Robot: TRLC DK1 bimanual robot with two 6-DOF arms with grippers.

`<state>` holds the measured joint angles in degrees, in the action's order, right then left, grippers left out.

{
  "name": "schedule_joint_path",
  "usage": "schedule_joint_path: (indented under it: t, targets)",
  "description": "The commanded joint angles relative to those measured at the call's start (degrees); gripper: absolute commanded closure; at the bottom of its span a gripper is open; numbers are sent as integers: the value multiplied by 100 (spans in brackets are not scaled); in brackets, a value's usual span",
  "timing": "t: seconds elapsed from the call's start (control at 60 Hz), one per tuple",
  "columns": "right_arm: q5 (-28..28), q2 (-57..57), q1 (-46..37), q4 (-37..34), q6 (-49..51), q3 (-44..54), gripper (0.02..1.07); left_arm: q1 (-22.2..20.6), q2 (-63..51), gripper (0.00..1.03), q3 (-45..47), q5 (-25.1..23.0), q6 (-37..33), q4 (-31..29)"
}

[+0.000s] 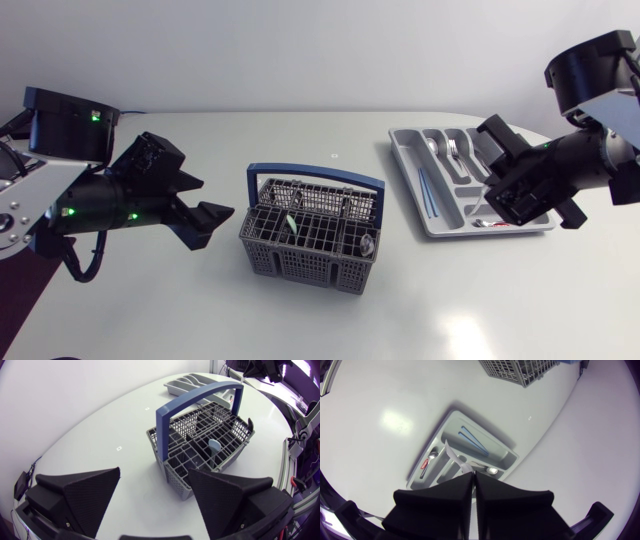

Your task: Unload the cutlery basket into the drawer organizer.

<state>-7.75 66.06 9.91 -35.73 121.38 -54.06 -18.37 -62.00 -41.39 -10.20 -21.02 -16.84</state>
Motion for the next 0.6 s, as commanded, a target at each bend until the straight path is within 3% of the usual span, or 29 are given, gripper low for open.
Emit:
schedule_joint_path:
  t: [0.0,0.2,0.583]
  targets:
    - [116,196,-191,136,210,-157,101,27,-93,5,-247,18,27,58]
    - [590,240,-446,-13,-115,-491,101,-395,-137,5,-915,9,10,-144]
    - [1381,188,-815,-470,-1117,-966,101,-2188,-2071,5,-3279,-9,-236,-355]
